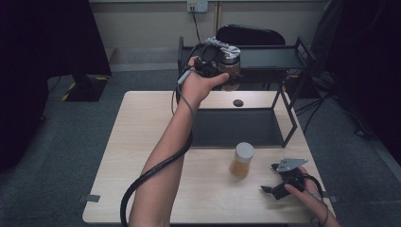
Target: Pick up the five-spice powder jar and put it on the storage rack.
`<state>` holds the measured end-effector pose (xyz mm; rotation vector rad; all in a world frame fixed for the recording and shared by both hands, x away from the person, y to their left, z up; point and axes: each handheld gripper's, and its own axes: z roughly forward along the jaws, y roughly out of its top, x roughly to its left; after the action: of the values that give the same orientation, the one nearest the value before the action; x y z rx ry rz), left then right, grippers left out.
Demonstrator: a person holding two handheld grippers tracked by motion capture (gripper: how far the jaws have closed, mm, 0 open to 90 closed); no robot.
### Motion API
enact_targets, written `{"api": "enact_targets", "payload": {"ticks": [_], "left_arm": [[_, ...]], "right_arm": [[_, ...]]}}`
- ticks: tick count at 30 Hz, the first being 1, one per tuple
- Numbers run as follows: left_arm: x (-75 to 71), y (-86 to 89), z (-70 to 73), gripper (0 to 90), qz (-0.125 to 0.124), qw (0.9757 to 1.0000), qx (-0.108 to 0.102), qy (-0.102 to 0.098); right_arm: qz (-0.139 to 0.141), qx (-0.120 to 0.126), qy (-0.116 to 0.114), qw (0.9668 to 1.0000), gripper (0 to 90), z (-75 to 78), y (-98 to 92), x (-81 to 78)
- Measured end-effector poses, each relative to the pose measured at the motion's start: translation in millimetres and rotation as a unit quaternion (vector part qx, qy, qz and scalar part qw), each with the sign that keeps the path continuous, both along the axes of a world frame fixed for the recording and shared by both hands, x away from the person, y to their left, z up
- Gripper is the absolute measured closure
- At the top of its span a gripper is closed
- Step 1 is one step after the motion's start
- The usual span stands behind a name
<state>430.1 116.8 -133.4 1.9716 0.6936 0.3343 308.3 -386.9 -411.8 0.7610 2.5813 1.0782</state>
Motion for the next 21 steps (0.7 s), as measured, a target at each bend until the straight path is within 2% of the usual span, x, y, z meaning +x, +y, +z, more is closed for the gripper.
{"api": "enact_targets", "payload": {"ticks": [15, 21], "left_arm": [[19.1, -1.8, 18.4, 31.4, 0.013, 0.9999, -0.004, -0.002], [26.2, -5.0, 27.0, 31.4, 0.019, 0.9997, 0.009, -0.011]], "right_arm": [[0.000, 0.000, 0.000, 1.0000, 0.0, 0.0, 0.0, 0.0], [0.000, 0.000, 0.000, 1.0000, 0.0, 0.0, 0.0, 0.0]]}}
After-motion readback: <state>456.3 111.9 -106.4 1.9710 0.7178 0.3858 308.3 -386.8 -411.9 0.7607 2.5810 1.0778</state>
